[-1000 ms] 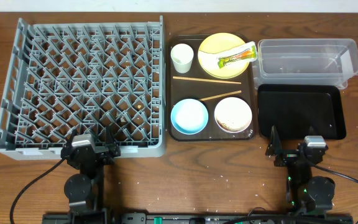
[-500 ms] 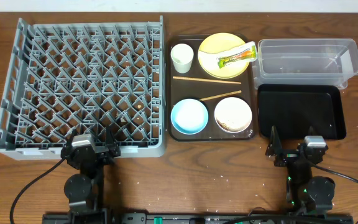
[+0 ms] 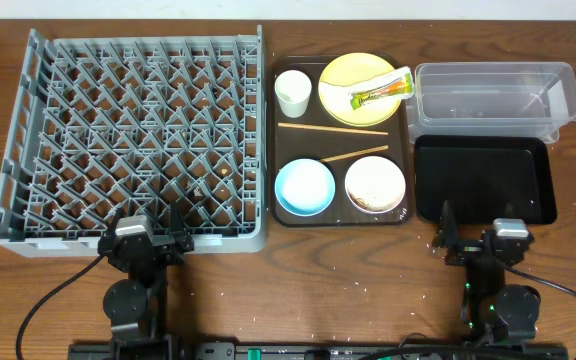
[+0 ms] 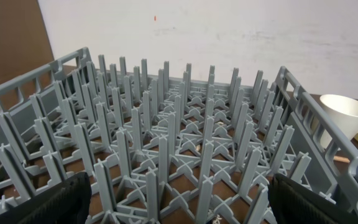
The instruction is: Sort waste into correct bins and load items into the dishwasher
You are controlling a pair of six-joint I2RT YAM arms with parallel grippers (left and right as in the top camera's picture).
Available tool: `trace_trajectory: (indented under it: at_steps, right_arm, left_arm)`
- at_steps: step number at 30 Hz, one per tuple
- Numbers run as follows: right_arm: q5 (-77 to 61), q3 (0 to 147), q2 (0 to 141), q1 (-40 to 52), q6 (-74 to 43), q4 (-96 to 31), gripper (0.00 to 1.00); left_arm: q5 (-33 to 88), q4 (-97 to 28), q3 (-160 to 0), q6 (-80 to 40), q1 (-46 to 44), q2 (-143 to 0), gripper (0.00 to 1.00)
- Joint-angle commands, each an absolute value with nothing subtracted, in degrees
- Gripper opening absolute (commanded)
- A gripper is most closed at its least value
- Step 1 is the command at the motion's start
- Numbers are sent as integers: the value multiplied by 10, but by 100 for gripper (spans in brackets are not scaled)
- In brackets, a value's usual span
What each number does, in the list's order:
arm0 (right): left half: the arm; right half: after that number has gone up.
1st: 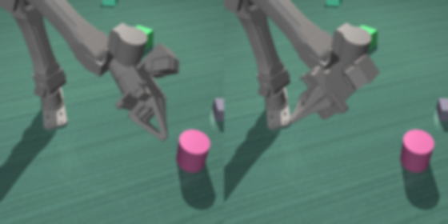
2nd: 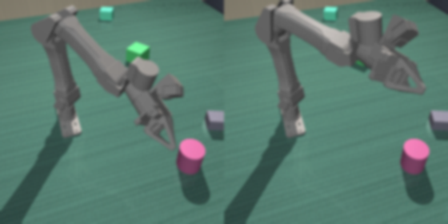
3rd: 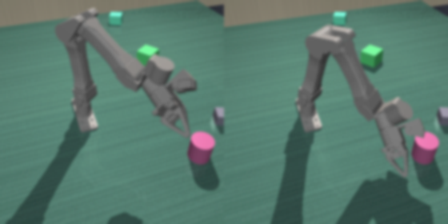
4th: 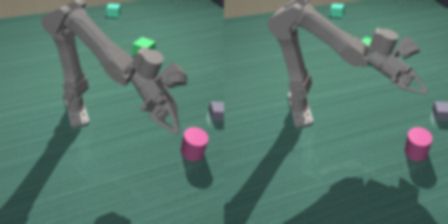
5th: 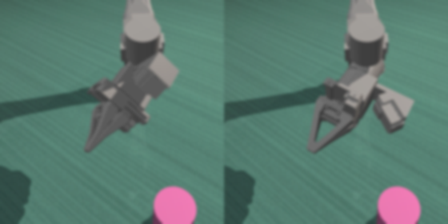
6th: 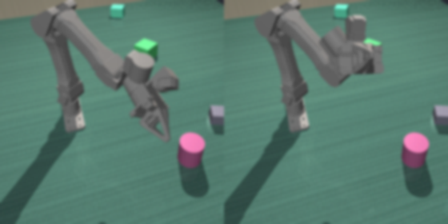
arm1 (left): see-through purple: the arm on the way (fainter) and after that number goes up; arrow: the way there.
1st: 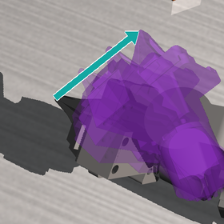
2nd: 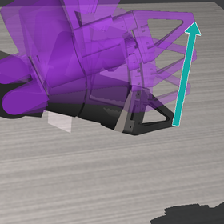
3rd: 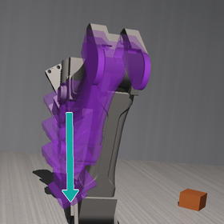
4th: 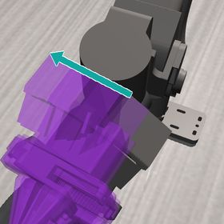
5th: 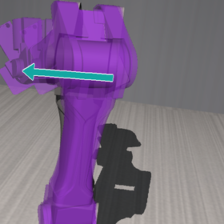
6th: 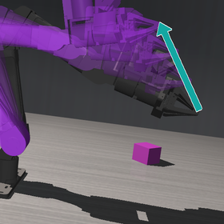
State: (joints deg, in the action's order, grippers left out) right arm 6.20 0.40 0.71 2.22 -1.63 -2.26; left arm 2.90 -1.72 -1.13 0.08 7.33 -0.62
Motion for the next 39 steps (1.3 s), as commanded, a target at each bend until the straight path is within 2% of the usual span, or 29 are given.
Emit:
trace_trajectory:
  at_steps: [1, 10, 15, 17, 21, 29, 31, 36, 39]
  right_arm:
    - [172, 3, 4, 26, 25, -26, 99]
    - [121, 3, 4, 27, 22, -18, 99]
    - [-15, 3, 6, 27, -70, 28, 99]
    - [-70, 9, 17, 27, -135, 83, 99]
    - [-86, 50, 59, 27, -158, 128, 99]
    - [-168, 186, 227, 27, -158, 292, 99]
    - [-193, 236, 278, 27, -158, 299, 99]
    - [-281, 401, 440, 27, -156, 236, 99]
    - [-356, 600, 617, 28, -152, 91, 99]
  left_arm:
    - [24, -39, -2, 8, 72, -3, 92]
    - [24, -39, -2, 8, 72, -3, 92]
    - [24, -39, -2, 8, 72, -3, 92]
    - [24, -39, -2, 8, 72, -3, 92]
    - [23, -39, -2, 8, 72, -3, 92]
    - [24, -39, -2, 8, 72, -3, 92]
    - [24, -39, -2, 8, 72, -3, 92]
    - [23, -39, -2, 8, 72, -3, 92]
    - [24, -39, -2, 8, 72, -3, 92]
